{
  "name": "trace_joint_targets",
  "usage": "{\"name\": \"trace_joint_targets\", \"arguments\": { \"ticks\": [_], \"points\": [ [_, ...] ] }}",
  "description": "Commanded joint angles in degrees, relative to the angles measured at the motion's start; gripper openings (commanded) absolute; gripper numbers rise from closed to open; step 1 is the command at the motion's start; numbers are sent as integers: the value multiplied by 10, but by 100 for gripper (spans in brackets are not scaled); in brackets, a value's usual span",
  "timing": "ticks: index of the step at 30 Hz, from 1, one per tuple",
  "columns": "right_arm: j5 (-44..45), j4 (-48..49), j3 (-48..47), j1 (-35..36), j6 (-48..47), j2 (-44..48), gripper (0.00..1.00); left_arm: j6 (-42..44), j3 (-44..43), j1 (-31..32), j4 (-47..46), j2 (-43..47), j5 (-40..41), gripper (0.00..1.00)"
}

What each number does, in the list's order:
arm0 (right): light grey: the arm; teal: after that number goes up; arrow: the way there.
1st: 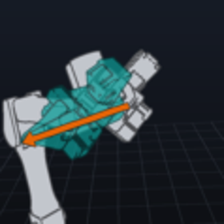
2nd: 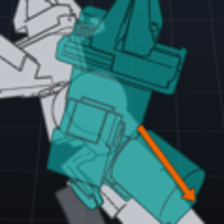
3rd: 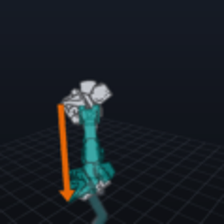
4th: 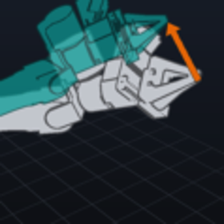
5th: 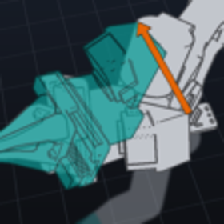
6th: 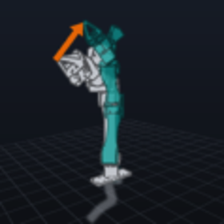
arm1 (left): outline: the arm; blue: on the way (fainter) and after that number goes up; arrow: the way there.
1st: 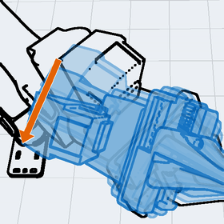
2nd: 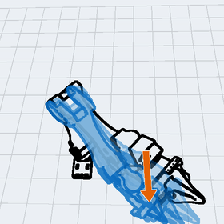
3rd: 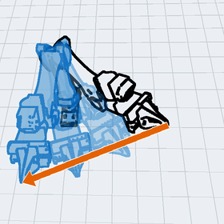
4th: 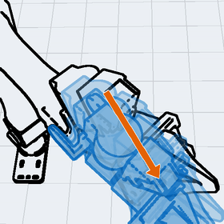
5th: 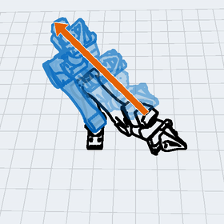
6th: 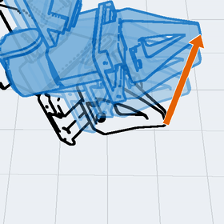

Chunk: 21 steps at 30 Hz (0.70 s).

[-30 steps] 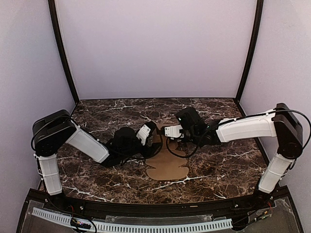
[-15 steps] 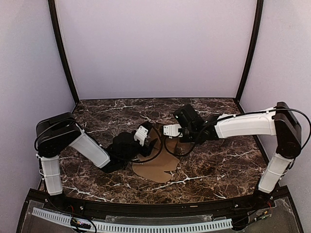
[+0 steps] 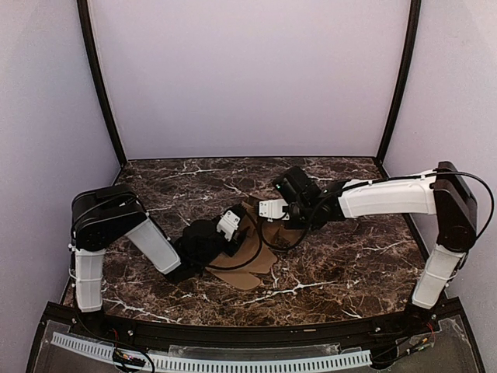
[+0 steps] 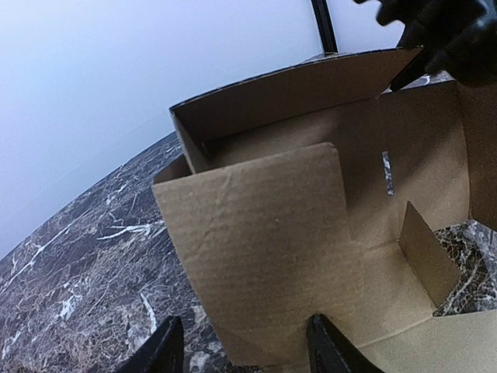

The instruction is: Fold the paper box

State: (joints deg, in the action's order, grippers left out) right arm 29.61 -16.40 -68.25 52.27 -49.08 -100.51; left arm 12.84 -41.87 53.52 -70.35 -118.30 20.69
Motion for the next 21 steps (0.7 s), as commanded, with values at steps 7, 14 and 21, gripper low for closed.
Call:
{"name": "trace_joint_targets", "arguments": {
  "ticks": [7,14,21],
  "points": [
    [14,98,49,26,-79,15,0,-101,54,-48,-75,22,-99,61],
    [11,113,47,27,-91,6,0,-109,32,-81,-2,33,-158,69],
    [-2,98,35,36,-82,-1,0,-84,-9,-82,29,18,-188,70]
  ]
}}
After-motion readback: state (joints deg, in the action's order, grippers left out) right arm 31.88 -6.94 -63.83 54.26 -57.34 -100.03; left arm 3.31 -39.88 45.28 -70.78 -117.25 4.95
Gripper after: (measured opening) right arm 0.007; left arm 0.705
